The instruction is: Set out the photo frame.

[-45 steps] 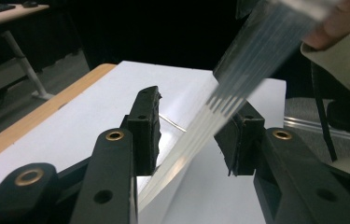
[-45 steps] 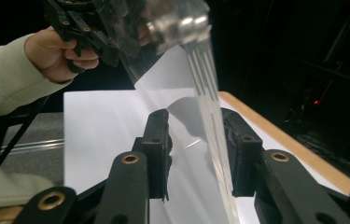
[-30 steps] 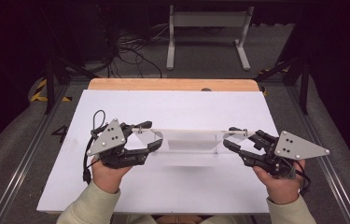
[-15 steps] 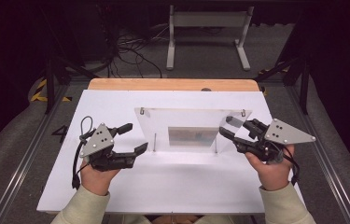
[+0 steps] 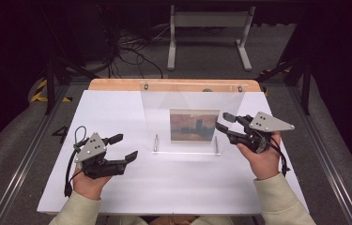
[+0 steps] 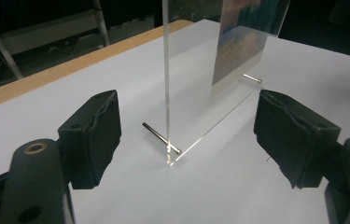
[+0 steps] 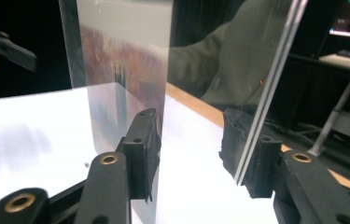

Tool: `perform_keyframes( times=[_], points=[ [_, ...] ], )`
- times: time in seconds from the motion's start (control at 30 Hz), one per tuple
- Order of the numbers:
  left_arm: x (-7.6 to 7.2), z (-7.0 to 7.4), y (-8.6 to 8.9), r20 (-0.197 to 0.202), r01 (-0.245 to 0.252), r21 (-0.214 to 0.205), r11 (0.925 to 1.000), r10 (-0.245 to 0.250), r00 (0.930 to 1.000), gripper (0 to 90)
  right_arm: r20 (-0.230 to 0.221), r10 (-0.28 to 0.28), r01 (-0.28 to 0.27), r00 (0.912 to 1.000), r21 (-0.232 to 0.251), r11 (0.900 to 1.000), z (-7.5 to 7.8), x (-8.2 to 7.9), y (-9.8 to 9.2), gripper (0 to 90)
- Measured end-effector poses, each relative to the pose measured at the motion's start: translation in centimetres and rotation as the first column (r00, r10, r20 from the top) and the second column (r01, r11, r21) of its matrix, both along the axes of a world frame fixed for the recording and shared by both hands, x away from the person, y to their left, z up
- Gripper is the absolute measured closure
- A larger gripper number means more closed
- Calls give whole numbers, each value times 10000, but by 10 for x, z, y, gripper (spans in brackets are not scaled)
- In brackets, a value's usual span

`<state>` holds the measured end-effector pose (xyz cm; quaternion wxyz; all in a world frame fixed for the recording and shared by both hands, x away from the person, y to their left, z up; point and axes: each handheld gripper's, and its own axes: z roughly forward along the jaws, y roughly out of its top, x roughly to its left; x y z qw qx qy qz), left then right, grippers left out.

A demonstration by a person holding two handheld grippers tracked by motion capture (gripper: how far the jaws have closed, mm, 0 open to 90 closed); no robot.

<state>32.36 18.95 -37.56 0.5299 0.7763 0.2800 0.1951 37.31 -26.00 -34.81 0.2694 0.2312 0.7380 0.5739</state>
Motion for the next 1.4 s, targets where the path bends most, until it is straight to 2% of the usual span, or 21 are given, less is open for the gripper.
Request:
perform_keyframes(
  times=[0.2,0.4,0.47,0.5,0.97,1.1,1.27,1.4],
  points=[
    [1,-4,0,-136,50,89,9999,-48,9999,236,-142,-352,349,9993,-180,9992,-9,10,-1,521],
    [4,-7,3,-261,12,57,10000,-10,9997,235,-293,-756,750,9967,-230,9969,-13,11,-8,415],
    [5,-8,4,-283,-15,80,10000,17,9996,234,-266,-890,886,9957,-173,9959,-13,9,-11,376],
    [5,-9,6,-268,-32,76,10000,34,9996,234,-428,-1051,1051,9935,-21,9945,-13,7,-17,335],
    [5,-20,24,-477,-28,-40,10000,27,9989,218,-1208,-1056,1066,9870,21,9943,-26,-20,-51,260],
    [4,-26,28,-467,52,0,10000,-52,9989,210,-1396,-911,915,9860,-39,9958,-35,-28,-61,242],
    [4,-35,32,-566,151,75,9999,-147,9983,208,-1725,-1010,1002,9798,-133,9949,-53,-37,-72,241],
    [6,-43,36,-605,289,91,9995,-283,9978,215,-1919,-1119,1141,9750,2,9935,-69,-42,-78,250]
  ],
)
